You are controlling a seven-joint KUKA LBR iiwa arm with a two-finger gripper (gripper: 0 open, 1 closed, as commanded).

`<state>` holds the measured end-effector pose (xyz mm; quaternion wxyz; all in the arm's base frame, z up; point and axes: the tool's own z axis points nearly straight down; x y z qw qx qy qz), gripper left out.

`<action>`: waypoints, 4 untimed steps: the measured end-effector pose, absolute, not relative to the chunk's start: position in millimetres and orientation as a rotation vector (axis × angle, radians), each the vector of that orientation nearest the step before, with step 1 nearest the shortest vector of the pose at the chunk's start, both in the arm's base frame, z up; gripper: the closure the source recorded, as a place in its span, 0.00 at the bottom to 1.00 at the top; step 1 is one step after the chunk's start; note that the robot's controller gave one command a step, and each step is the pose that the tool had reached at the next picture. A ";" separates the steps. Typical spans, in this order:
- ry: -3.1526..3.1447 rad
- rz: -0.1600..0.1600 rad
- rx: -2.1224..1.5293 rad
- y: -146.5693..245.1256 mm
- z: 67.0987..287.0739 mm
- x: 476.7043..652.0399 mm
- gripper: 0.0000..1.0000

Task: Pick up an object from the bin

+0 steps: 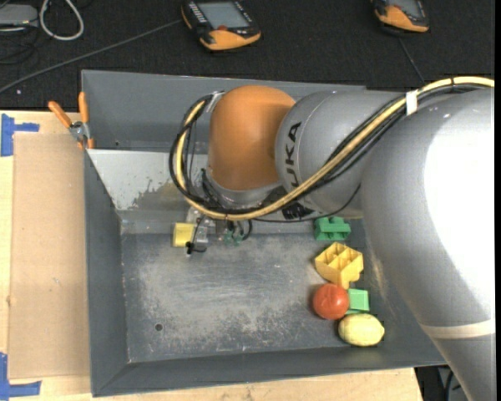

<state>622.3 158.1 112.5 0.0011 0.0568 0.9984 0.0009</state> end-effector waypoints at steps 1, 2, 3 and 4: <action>3.136 0.003 0.180 157.7 136.5 621.9 1.00; 3.133 0.005 0.181 157.8 151.9 622.7 1.00; 3.133 0.005 0.183 157.6 159.2 622.5 1.00; 3.132 0.007 0.185 157.4 169.9 622.7 1.00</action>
Offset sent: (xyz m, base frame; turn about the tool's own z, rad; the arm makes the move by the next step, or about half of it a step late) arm -0.0006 -0.0003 0.0267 0.0007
